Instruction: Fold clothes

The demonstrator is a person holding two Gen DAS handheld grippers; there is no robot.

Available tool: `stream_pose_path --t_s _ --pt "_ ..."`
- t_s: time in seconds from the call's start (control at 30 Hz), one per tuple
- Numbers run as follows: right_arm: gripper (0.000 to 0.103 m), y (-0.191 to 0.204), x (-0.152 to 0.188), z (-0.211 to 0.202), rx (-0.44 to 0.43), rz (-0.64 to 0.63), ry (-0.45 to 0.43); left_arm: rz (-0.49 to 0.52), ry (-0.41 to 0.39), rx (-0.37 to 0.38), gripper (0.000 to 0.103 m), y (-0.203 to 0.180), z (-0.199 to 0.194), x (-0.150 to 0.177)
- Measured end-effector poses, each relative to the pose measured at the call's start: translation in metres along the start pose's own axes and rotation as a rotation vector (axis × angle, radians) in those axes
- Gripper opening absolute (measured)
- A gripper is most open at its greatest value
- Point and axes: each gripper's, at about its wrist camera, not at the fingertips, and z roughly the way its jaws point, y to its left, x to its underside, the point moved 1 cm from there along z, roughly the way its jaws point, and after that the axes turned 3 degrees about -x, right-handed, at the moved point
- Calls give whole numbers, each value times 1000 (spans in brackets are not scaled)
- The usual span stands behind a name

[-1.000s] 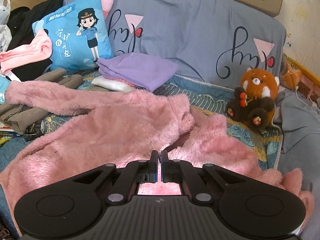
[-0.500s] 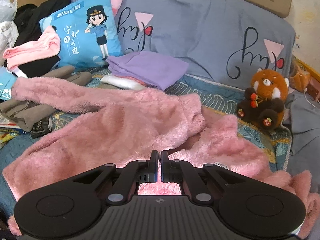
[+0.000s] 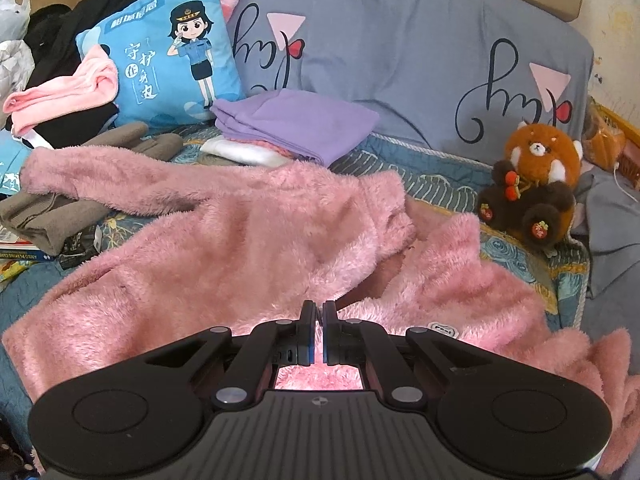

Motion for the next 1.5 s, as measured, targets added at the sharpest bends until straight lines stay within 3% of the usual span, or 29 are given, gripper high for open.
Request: stream_pose_path --t_s 0.03,0.07,0.1,0.17,0.33,0.6,1.03,1.4,1.5 --pt "3 0 0 0 0 1 -1 -22 6 10 43 3 3 -2" --pt "3 0 0 -1 0 1 -2 -44 12 20 23 7 6 -4" --pt "3 0 0 -1 -1 1 -3 -64 17 28 11 9 8 -4" --pt "3 0 0 -2 -1 1 -3 -77 17 40 3 13 8 -4" --pt "3 -1 1 -5 3 -1 -5 -9 -7 1 3 3 5 -3" --pt "4 -5 -3 -7 4 8 -12 30 75 -130 3 -4 20 -5" --pt "3 -7 -8 17 24 -39 29 32 113 -171 4 -5 28 -8" --pt "1 -9 -17 37 71 -41 14 93 116 -209 4 -13 30 -9" --pt "0 -15 -25 37 121 -61 -14 105 119 -217 4 -16 32 -8"
